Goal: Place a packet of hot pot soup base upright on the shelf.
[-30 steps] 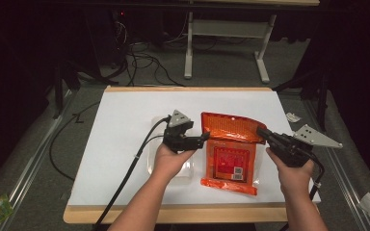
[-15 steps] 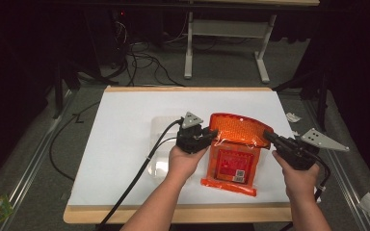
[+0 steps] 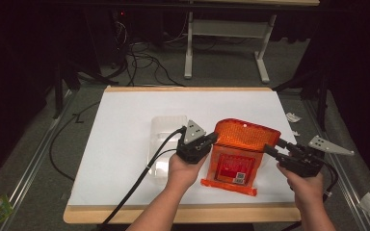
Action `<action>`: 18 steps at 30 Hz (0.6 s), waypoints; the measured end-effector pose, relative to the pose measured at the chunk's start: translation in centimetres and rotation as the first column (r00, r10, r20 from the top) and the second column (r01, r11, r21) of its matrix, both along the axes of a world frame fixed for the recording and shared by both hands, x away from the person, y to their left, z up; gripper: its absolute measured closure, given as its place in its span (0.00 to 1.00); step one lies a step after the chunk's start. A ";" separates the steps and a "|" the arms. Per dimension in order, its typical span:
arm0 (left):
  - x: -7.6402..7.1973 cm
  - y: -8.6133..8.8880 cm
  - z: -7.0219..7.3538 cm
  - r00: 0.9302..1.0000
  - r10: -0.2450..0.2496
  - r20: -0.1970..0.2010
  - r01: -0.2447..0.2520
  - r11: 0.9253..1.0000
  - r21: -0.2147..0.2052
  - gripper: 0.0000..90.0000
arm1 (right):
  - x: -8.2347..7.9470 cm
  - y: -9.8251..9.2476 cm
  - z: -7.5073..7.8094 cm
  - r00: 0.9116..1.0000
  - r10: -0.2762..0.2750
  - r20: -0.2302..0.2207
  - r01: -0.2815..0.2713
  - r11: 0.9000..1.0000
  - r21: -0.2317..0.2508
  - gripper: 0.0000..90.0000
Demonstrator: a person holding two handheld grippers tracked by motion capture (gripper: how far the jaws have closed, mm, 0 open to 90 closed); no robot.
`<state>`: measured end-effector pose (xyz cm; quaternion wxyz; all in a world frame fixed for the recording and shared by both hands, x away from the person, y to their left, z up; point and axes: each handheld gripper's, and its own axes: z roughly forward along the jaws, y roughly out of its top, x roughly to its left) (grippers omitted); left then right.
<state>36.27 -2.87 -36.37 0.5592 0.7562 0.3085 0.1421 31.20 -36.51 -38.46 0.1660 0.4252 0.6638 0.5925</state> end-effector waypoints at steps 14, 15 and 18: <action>-1.4 0.3 0.4 0.999 -0.007 0.051 0.005 0.999 0.044 0.99 | 1.8 3.3 -2.9 0.971 0.212 -0.114 -0.217 0.976 -0.029 0.46; -1.5 0.3 0.4 0.999 -0.008 0.053 0.006 0.999 0.050 0.98 | 1.9 3.4 -3.0 0.967 0.225 -0.116 -0.230 0.973 -0.034 0.48; -1.5 0.5 0.4 0.998 -0.005 0.056 0.002 0.999 0.053 0.97 | 1.7 4.0 -3.3 0.960 0.255 -0.113 -0.264 0.963 -0.064 0.63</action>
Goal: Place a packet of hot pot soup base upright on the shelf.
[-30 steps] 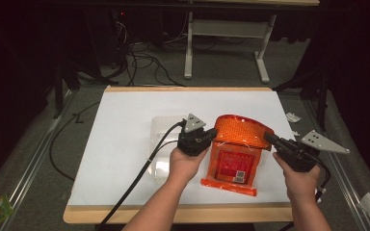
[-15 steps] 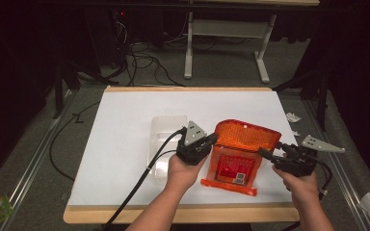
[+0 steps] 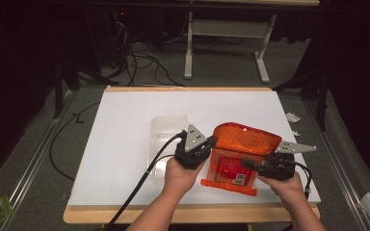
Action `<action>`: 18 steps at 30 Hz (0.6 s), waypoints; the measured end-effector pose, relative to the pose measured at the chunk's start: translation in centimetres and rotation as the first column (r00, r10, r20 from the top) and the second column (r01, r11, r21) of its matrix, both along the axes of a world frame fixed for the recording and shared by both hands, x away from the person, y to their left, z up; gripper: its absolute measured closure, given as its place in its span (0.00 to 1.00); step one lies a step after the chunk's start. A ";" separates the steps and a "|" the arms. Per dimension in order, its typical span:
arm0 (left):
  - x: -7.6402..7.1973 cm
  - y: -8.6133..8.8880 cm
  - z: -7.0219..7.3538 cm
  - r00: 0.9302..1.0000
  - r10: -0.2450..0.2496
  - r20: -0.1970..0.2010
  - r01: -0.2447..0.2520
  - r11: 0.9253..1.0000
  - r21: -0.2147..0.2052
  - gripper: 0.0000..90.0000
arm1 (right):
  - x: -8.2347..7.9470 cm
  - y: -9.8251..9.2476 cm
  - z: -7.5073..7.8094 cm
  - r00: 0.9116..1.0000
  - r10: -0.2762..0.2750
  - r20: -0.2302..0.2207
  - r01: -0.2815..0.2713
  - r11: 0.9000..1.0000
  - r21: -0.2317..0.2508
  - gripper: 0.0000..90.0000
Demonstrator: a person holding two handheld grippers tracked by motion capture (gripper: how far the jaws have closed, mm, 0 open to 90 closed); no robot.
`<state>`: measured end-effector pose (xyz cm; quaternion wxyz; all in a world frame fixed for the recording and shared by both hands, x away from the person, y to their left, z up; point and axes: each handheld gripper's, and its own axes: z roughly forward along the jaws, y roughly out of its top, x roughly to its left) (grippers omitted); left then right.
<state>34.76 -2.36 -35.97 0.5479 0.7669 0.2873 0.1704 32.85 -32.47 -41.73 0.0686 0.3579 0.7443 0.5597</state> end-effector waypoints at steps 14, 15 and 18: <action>0.1 4.9 -1.2 0.995 0.091 -0.040 -0.089 0.995 0.050 0.55 | -0.1 -0.1 0.3 0.999 0.048 -0.016 -0.048 0.999 0.000 0.80; 0.1 5.3 -1.2 0.995 0.095 -0.042 -0.093 0.994 0.054 0.53 | -0.1 0.0 0.4 0.999 0.046 -0.018 -0.047 0.999 -0.007 0.80; 0.2 7.8 -1.3 0.990 0.122 -0.067 -0.118 0.991 0.056 0.49 | -0.2 0.2 0.6 0.999 0.039 -0.020 -0.039 0.999 -0.013 0.80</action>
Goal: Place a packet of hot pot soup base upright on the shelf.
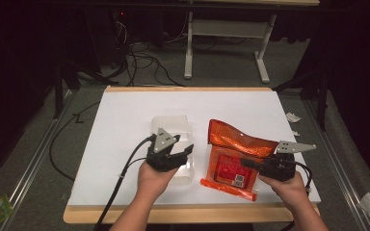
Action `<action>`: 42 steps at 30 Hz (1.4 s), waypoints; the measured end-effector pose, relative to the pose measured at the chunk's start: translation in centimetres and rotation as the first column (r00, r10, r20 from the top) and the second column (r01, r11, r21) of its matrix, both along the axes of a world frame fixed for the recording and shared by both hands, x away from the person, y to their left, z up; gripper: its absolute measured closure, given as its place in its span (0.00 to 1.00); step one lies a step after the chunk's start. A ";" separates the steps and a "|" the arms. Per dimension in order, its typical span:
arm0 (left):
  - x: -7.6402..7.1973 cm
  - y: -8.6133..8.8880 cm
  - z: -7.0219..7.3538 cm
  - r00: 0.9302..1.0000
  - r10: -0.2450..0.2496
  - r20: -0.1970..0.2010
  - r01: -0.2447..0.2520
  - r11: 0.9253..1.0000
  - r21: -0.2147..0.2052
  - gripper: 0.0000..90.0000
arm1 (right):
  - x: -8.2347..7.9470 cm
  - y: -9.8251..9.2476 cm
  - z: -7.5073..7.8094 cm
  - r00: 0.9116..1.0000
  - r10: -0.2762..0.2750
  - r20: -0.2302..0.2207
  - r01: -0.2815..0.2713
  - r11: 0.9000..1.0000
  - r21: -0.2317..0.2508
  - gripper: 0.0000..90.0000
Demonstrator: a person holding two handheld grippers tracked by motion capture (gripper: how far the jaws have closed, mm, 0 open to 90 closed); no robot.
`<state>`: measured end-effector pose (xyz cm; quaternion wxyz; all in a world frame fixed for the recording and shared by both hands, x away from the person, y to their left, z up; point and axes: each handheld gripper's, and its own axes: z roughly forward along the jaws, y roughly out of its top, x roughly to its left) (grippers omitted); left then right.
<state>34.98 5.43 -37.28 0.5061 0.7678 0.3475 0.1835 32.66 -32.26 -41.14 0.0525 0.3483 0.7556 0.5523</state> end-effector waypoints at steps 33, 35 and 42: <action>-2.0 18.0 -6.6 0.971 0.232 -0.051 -0.233 0.973 -0.002 0.39 | -3.2 3.2 3.5 0.982 -0.138 0.130 0.148 0.987 -0.070 0.80; -1.9 17.9 -6.6 0.973 0.223 -0.056 -0.223 0.975 -0.006 0.39 | -3.2 3.2 4.0 0.974 -0.171 0.148 0.182 0.981 -0.063 0.80; -1.8 17.4 -6.3 0.978 0.205 -0.035 -0.205 0.979 -0.005 0.39 | -3.1 3.9 5.3 0.943 -0.265 0.202 0.277 0.960 -0.036 0.80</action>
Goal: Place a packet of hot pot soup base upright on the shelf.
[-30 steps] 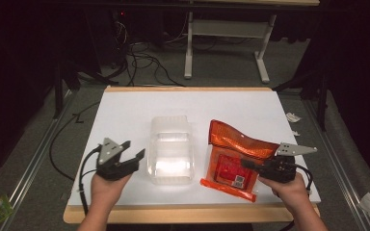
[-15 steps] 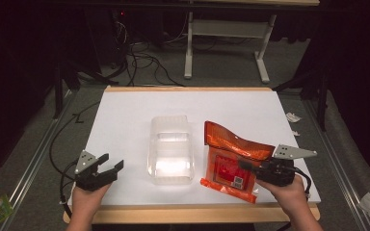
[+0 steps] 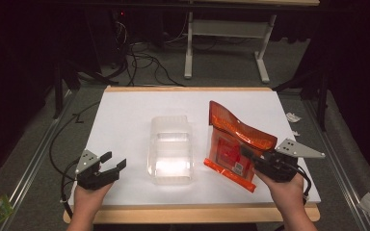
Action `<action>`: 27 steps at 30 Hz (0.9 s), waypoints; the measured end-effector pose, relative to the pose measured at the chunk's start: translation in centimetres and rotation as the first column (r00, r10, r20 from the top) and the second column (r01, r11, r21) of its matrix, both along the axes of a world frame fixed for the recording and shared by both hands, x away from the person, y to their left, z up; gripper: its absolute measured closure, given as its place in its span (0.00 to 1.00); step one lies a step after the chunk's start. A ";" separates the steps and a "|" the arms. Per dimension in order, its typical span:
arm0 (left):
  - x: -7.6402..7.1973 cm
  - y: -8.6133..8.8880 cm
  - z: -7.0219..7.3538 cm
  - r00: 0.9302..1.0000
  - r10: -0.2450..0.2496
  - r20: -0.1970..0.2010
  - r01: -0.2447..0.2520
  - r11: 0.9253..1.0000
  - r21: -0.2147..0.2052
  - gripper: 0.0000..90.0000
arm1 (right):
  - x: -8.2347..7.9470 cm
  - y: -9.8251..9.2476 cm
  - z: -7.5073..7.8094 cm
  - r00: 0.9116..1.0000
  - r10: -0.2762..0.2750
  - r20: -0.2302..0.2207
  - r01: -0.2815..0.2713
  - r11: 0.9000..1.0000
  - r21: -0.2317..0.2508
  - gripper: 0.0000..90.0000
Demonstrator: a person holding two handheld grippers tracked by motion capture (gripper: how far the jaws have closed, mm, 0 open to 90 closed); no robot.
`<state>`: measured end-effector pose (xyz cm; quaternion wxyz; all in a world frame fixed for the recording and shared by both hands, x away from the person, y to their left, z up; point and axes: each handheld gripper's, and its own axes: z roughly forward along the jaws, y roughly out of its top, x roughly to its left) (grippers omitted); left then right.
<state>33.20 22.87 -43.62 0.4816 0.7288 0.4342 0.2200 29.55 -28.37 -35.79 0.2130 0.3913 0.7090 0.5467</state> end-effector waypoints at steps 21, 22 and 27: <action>0.1 0.2 -0.2 1.000 -0.003 0.008 0.003 1.000 0.016 0.38 | 2.1 5.6 3.4 0.992 -0.060 0.111 0.057 0.998 0.030 0.80; 0.1 0.1 -0.3 1.000 -0.005 0.006 0.005 1.000 0.015 0.38 | 2.2 6.0 3.5 0.992 -0.060 0.115 0.057 0.998 0.027 0.80; 0.0 -0.1 -0.4 1.000 -0.014 0.009 0.013 0.999 0.029 0.38 | 2.7 7.5 3.9 0.992 -0.050 0.120 0.045 0.998 0.043 0.80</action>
